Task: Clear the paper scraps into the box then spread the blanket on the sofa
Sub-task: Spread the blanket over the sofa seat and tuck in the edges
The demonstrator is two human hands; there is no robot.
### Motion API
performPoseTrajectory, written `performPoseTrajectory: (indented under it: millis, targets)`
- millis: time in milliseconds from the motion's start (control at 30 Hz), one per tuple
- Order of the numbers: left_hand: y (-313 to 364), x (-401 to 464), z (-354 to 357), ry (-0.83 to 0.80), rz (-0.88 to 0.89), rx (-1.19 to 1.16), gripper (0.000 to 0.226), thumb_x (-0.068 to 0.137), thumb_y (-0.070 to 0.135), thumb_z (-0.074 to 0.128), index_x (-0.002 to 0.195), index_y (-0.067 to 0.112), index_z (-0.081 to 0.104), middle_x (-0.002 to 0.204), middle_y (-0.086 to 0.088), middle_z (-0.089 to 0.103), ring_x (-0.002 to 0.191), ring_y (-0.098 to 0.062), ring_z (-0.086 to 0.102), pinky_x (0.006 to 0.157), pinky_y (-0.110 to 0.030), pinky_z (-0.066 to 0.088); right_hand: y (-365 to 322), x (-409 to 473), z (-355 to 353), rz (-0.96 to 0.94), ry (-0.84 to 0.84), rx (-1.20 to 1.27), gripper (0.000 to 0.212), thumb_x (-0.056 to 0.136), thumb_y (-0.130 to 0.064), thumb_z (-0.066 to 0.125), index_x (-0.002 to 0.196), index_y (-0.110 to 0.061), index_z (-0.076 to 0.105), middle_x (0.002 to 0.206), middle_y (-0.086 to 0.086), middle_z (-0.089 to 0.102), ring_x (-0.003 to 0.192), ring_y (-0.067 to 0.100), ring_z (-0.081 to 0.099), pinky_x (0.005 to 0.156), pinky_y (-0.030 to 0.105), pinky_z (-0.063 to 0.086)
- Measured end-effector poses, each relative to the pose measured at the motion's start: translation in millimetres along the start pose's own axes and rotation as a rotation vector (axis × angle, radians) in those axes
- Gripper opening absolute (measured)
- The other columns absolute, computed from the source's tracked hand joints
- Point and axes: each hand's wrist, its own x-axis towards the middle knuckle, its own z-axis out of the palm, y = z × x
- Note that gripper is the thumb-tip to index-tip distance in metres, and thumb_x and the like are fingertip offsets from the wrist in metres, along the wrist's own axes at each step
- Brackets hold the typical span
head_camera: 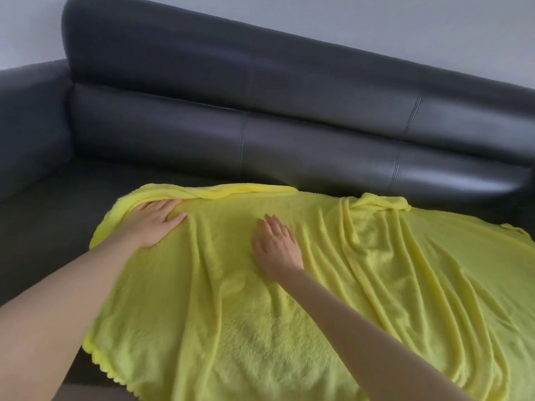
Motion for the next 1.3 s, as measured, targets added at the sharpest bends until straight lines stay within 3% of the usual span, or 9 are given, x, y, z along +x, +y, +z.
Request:
performPoseTrajectory:
  millis: [267, 400, 533, 633, 733, 900, 1033, 1167, 1300]
  targets:
    - [-18, 28, -5, -0.003, 0.044, 0.126, 0.065, 0.096, 0.059, 0.006, 0.153, 0.029, 0.004, 0.160, 0.008, 0.009, 0.147, -0.013, 0.012, 0.120, -0.034, 0.009, -26, 29, 24, -0.009, -0.226, -0.060, 0.062, 0.099, -0.056, 0.011, 0.154, -0.031, -0.003, 0.161, -0.006, -0.008, 0.148, 0.011, -0.011, 0.120, 0.042, -0.006]
    - [-21, 58, -10, 0.137, -0.016, 0.366, 0.054, 0.101, 0.049, 0.011, 0.149, 0.030, 0.026, 0.153, 0.008, 0.030, 0.140, -0.013, 0.028, 0.114, -0.031, 0.020, -23, 46, 29, -0.002, -0.297, -0.098, 0.062, 0.098, -0.058, 0.006, 0.151, -0.033, -0.013, 0.160, -0.007, -0.017, 0.146, 0.011, -0.017, 0.120, 0.044, -0.009]
    - [-5, 76, -14, 0.197, -0.166, 0.432, 0.037, 0.101, 0.037, 0.033, 0.134, 0.023, 0.044, 0.135, 0.001, 0.049, 0.124, -0.017, 0.044, 0.098, -0.029, 0.033, -22, 52, 35, 0.016, -0.351, -0.106, 0.062, 0.097, -0.059, 0.004, 0.150, -0.035, -0.018, 0.158, -0.007, -0.024, 0.145, 0.012, -0.021, 0.119, 0.045, -0.011]
    - [29, 75, -19, 0.218, -0.192, 0.413, 0.036, 0.095, 0.020, 0.045, 0.131, 0.021, 0.045, 0.130, -0.001, 0.051, 0.122, -0.019, 0.044, 0.096, -0.030, 0.033, -23, 53, 35, 0.036, -0.383, -0.102, 0.062, 0.097, -0.059, 0.003, 0.149, -0.035, -0.020, 0.157, -0.008, -0.026, 0.144, 0.011, -0.023, 0.118, 0.045, -0.012]
    - [61, 64, -24, 0.309, -0.189, 0.296, 0.045, 0.088, 0.018, 0.056, 0.132, 0.020, 0.046, 0.129, -0.004, 0.049, 0.121, -0.022, 0.043, 0.096, -0.032, 0.034, -24, 54, 33, 0.054, -0.399, -0.106, 0.062, 0.097, -0.059, 0.003, 0.149, -0.035, -0.020, 0.156, -0.008, -0.027, 0.144, 0.011, -0.024, 0.118, 0.045, -0.012]
    - [100, 31, -18, 0.368, -0.238, -0.028, 0.037, 0.094, 0.028, 0.046, 0.128, 0.013, 0.049, 0.129, -0.009, 0.050, 0.119, -0.027, 0.044, 0.096, -0.039, 0.037, -27, 53, 32, 0.063, -0.394, -0.101, 0.061, 0.097, -0.059, 0.003, 0.149, -0.036, -0.018, 0.156, -0.009, -0.026, 0.144, 0.010, -0.023, 0.118, 0.045, -0.012]
    - [95, 8, -3, 0.368, -0.270, -0.175, 0.038, 0.091, 0.027, 0.046, 0.126, 0.014, 0.053, 0.125, -0.009, 0.054, 0.115, -0.027, 0.048, 0.094, -0.041, 0.039, -27, 52, 30, 0.067, -0.395, -0.103, 0.061, 0.097, -0.059, 0.003, 0.149, -0.036, -0.018, 0.156, -0.008, -0.026, 0.144, 0.010, -0.023, 0.119, 0.045, -0.011]
    - [70, -14, 10, 0.401, -0.400, -0.174, 0.035, 0.090, 0.031, 0.049, 0.120, 0.014, 0.056, 0.120, -0.009, 0.055, 0.111, -0.027, 0.049, 0.094, -0.041, 0.038, -26, 51, 29, 0.051, -0.387, -0.094, 0.062, 0.097, -0.059, 0.003, 0.149, -0.035, -0.020, 0.156, -0.007, -0.027, 0.144, 0.011, -0.023, 0.118, 0.044, -0.012]
    - [58, -47, 30, 0.544, -0.480, -0.174, 0.032, 0.090, 0.030, 0.053, 0.115, 0.010, 0.060, 0.112, -0.014, 0.058, 0.104, -0.031, 0.051, 0.091, -0.045, 0.039, -25, 49, 28, 0.027, -0.361, -0.104, 0.062, 0.097, -0.058, 0.002, 0.149, -0.033, -0.020, 0.157, -0.006, -0.026, 0.145, 0.012, -0.022, 0.119, 0.044, -0.011]
